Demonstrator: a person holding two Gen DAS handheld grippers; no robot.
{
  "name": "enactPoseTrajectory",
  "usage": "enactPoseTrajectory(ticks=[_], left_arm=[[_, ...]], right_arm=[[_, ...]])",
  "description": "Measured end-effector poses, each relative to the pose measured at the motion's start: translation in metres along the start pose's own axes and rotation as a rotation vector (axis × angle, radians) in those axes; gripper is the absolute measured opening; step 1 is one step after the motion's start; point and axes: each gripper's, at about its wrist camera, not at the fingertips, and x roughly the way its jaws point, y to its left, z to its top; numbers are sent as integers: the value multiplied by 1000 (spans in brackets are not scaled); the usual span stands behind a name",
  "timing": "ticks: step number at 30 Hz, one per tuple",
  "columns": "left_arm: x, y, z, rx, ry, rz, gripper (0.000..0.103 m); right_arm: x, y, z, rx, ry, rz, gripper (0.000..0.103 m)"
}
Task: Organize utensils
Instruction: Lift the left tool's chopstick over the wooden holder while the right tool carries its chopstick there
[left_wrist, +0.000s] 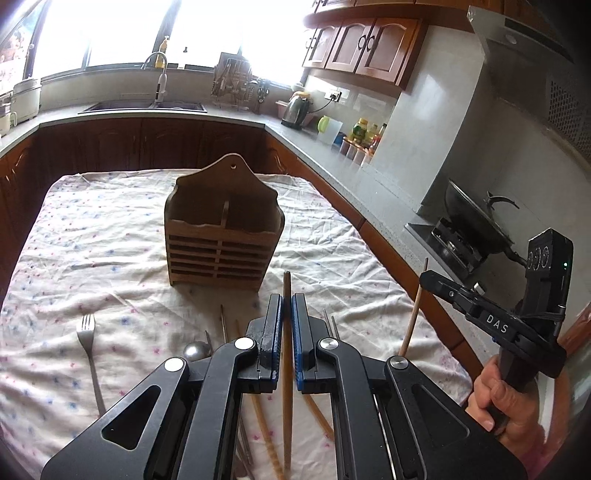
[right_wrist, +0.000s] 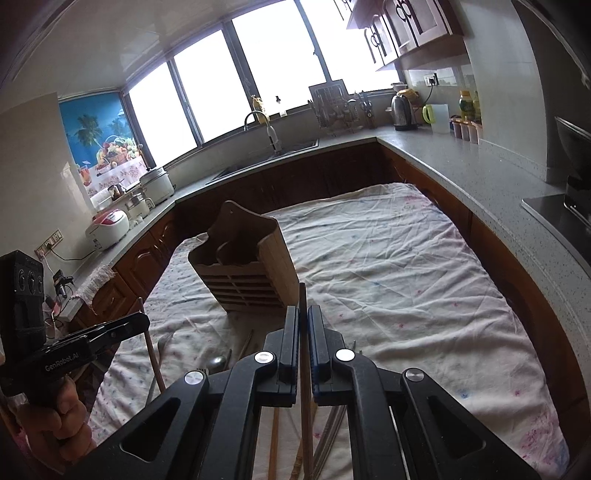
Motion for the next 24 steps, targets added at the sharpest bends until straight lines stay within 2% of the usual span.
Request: enactPoseTrajectory(ticks=[12, 24], left_arm=[[-36, 10, 19, -14, -123, 7, 4], [-52, 29, 40, -36, -202, 39, 4]], right_arm=[[-25, 14, 25, -31, -99, 25, 5], [-18, 18, 37, -36, -123, 41, 5]])
